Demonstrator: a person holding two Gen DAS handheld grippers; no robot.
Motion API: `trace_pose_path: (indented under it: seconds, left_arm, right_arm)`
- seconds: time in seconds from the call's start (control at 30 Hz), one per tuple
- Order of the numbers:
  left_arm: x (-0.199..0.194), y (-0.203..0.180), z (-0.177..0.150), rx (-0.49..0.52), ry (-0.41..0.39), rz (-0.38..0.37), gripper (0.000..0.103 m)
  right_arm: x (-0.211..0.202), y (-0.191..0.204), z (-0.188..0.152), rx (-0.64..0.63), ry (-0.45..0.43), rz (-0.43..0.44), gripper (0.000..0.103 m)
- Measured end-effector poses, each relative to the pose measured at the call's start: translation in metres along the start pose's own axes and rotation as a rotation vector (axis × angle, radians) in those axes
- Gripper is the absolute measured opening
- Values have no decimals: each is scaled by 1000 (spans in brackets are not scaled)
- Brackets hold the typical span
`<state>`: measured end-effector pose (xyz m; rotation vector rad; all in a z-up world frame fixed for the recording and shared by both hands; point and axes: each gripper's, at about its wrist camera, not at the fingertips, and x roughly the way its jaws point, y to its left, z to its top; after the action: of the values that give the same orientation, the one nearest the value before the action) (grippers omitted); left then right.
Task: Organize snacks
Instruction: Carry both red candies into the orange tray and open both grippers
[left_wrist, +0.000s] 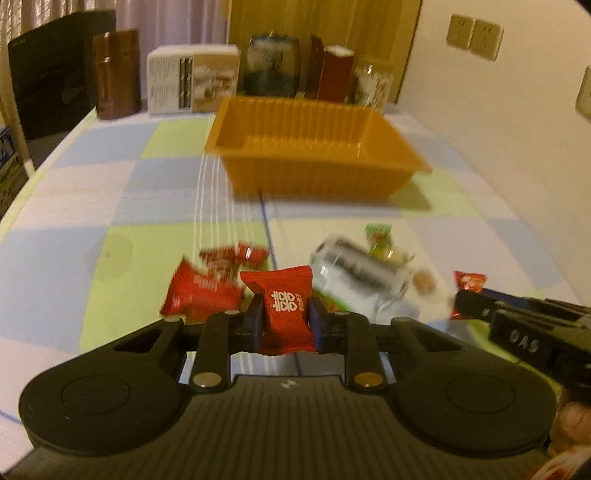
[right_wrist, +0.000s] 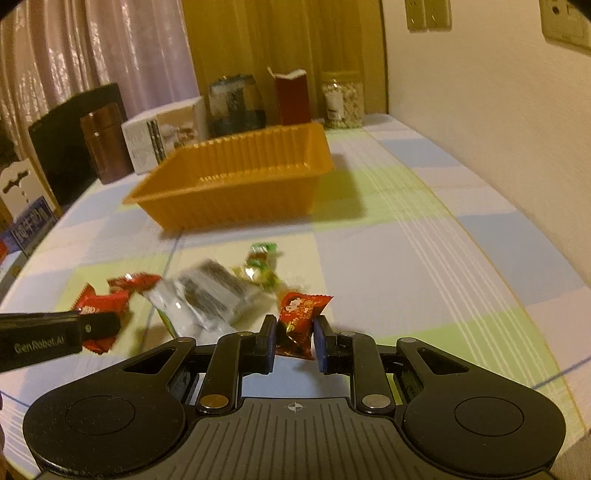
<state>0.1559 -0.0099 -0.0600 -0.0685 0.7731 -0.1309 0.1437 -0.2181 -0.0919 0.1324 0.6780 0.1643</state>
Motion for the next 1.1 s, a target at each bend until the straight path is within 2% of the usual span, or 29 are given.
trace_pose_path:
  seconds: [0.17,0.33,0.53,0.63,0.77,1.1]
  left_arm:
    - [0,-5,39,52,-65,-16,22]
    - [19,-4,82,97,-124,-27,22]
    - [56,10,115,56,-160,-49,22]
    - [74,18,126,22,-157,-86,22]
    - [94,21,139,49,-160,-103,22]
    - [125,30,150,47,-134,-101,22]
  right_arm:
    - [3,5,32,-37,-66,37,22]
    - [23,4,76,-34,-134,73,22]
    - [58,7,124,-20,-179,104,22]
    - [77,10,140,-30,-175,113,22]
    - [104,7,153,-27,-152,114,22]
    - [143,1,161,28,-88,142,22]
